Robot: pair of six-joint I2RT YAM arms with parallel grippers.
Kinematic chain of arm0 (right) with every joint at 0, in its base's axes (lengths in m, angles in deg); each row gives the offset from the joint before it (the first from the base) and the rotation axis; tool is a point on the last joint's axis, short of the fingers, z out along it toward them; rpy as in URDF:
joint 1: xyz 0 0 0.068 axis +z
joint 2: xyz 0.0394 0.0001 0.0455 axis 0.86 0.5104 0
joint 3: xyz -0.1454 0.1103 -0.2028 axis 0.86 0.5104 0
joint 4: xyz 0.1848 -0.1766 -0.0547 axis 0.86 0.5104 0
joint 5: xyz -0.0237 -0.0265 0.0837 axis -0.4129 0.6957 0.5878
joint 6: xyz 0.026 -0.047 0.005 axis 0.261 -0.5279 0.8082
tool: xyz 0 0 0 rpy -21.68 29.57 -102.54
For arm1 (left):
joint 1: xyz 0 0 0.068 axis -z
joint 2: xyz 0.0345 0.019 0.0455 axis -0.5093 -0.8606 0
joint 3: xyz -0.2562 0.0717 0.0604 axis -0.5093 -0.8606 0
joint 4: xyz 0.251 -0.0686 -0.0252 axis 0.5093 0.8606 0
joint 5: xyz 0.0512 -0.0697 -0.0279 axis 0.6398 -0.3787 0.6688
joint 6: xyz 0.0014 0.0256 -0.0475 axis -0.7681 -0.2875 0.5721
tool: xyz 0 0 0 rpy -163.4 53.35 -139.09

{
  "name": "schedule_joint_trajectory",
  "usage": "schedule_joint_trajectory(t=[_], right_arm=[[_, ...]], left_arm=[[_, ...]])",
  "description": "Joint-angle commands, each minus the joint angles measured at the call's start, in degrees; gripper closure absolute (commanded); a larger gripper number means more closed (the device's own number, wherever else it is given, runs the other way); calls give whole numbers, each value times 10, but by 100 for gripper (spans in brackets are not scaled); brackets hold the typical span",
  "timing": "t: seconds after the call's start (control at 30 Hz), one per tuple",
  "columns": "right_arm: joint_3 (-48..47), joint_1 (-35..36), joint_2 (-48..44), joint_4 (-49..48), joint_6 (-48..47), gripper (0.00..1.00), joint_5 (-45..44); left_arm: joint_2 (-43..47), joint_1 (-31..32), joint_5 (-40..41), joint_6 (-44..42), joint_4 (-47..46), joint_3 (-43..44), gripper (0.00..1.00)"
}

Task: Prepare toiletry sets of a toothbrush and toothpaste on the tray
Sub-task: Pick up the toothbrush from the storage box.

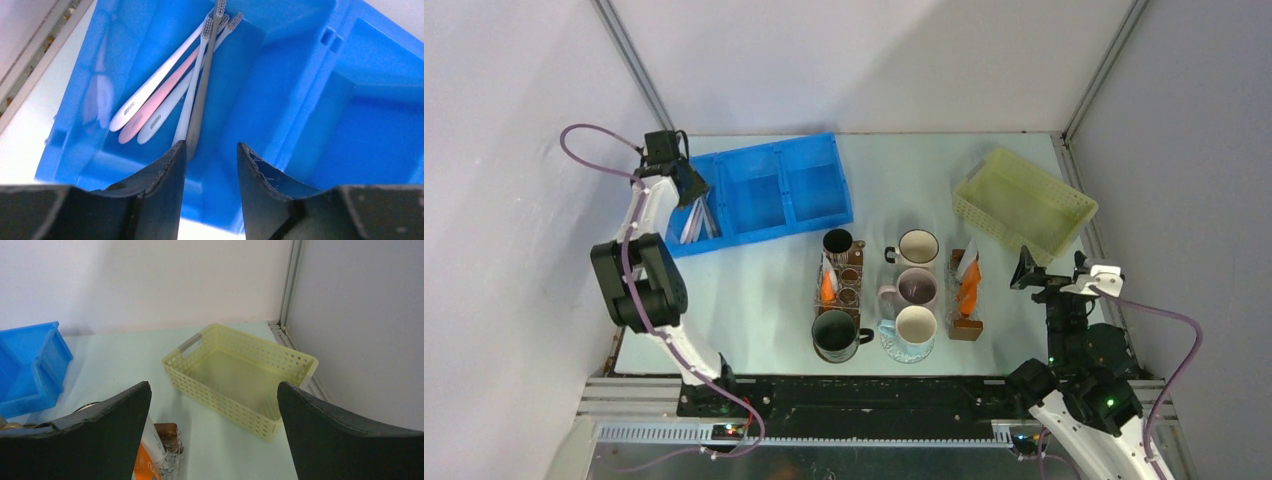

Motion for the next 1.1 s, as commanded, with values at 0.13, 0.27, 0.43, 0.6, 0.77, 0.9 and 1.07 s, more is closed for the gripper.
schedule_joint_trajectory(t=[0.13, 0.27, 0.43, 0.6, 0.77, 0.9, 1.07], right_arm=[[3, -9, 25, -16, -5, 1, -1], [3, -12, 33, -18, -6, 1, 3], [3, -16, 38, -18, -7, 1, 4], [4, -19, 41, -18, -7, 1, 5], [5, -20, 39, -20, -6, 0, 8], [5, -21, 36, -19, -7, 0, 9], [5, -21, 34, -19, -7, 0, 10]], left_arm=[[-109, -27, -48, -11, -9, 79, 59], [-152, -27, -48, -13, 2, 101, 61], [-195, -28, -50, -13, 15, 119, 62], [-209, -28, -56, -13, 20, 118, 67], [-217, -28, -63, -13, 25, 122, 69], [-224, -28, -68, -14, 34, 124, 75], [-227, -28, -69, -17, 42, 122, 84]])
